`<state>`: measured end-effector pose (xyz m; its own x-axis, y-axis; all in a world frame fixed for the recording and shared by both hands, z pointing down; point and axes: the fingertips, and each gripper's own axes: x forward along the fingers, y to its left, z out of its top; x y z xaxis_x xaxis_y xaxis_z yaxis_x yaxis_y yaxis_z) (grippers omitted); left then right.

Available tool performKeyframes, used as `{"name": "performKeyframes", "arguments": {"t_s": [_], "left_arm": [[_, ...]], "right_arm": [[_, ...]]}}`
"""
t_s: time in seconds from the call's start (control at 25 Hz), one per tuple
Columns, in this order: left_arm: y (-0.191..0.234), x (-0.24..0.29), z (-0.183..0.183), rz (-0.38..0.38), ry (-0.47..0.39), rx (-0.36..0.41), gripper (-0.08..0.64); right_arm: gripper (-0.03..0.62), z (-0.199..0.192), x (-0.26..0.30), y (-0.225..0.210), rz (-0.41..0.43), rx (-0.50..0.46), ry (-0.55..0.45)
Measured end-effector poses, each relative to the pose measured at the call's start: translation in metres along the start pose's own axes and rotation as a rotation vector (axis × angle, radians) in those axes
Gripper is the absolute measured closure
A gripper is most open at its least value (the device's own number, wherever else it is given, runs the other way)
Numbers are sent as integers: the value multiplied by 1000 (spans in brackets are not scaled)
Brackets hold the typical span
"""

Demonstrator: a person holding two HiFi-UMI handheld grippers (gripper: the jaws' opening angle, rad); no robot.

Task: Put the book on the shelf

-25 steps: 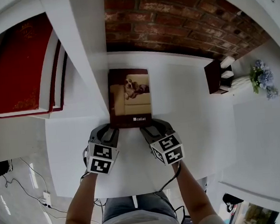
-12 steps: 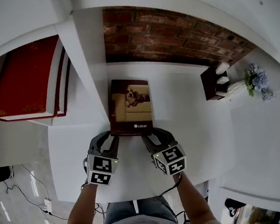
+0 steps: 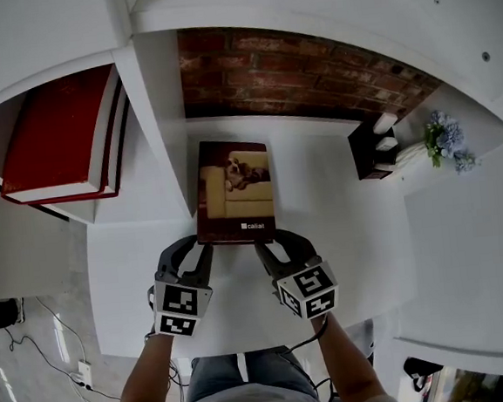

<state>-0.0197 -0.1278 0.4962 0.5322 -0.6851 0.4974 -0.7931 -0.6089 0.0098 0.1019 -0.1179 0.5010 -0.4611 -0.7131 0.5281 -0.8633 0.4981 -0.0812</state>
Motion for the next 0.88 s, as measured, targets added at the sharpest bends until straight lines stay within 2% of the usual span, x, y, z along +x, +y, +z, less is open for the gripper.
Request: {"name": "performKeyframes", "arguments": {"t_s": [0.4,0.88], "left_arm": [[-27,-34,35,30,-91,11,454],[-67,-75,62,95,-183,16,456]], "right_arm": [[437,24,-49,3,-15,-27,-86],[439,39,-106,8,21,-67,-155]]}}
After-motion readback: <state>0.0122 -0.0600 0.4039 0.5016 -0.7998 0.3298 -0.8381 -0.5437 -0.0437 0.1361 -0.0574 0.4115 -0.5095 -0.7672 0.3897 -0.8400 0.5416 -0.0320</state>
